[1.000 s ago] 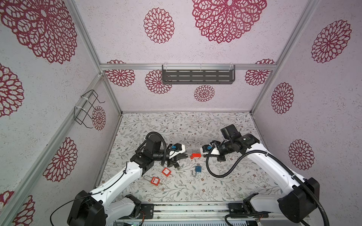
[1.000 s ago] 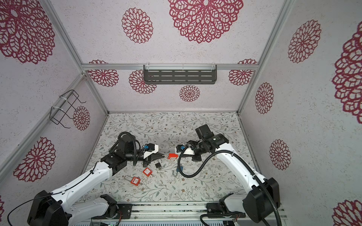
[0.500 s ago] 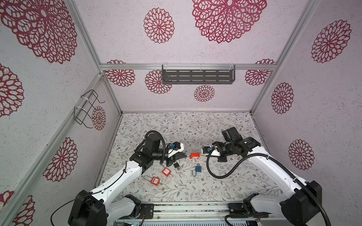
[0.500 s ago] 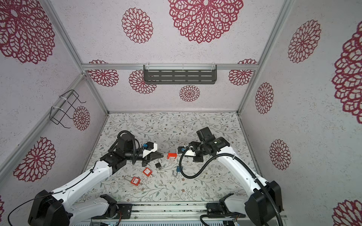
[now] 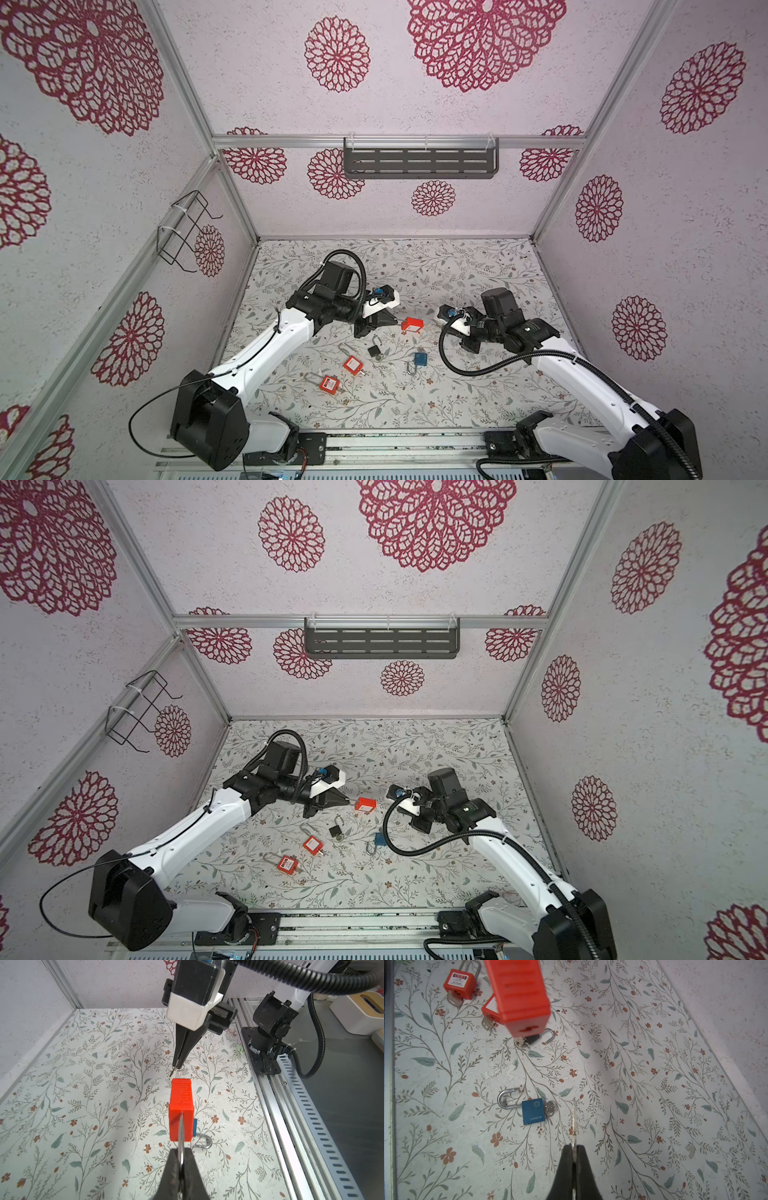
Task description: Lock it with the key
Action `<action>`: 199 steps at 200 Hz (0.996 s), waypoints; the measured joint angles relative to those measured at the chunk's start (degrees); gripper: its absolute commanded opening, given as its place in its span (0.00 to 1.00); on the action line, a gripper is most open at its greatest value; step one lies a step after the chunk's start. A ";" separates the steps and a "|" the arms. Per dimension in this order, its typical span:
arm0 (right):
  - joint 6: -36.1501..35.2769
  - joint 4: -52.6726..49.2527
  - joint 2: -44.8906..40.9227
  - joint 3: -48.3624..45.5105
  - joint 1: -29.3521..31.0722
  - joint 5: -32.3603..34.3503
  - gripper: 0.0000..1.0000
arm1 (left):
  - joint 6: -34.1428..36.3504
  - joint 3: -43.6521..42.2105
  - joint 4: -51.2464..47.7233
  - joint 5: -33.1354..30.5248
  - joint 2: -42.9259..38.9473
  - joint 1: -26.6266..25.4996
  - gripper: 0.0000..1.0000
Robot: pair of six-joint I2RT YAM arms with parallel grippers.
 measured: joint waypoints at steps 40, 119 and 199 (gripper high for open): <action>9.77 3.02 -0.48 -0.94 -0.09 6.01 0.00 | 5.75 12.87 -11.78 -2.54 9.88 0.22 0.00; 29.79 8.61 -0.26 -3.63 -0.37 17.75 0.00 | 14.19 39.91 -36.50 -11.30 33.38 -0.33 0.00; 36.35 11.96 2.40 -3.96 -0.57 19.37 0.00 | 15.69 53.77 -48.43 -19.12 46.29 -4.31 0.00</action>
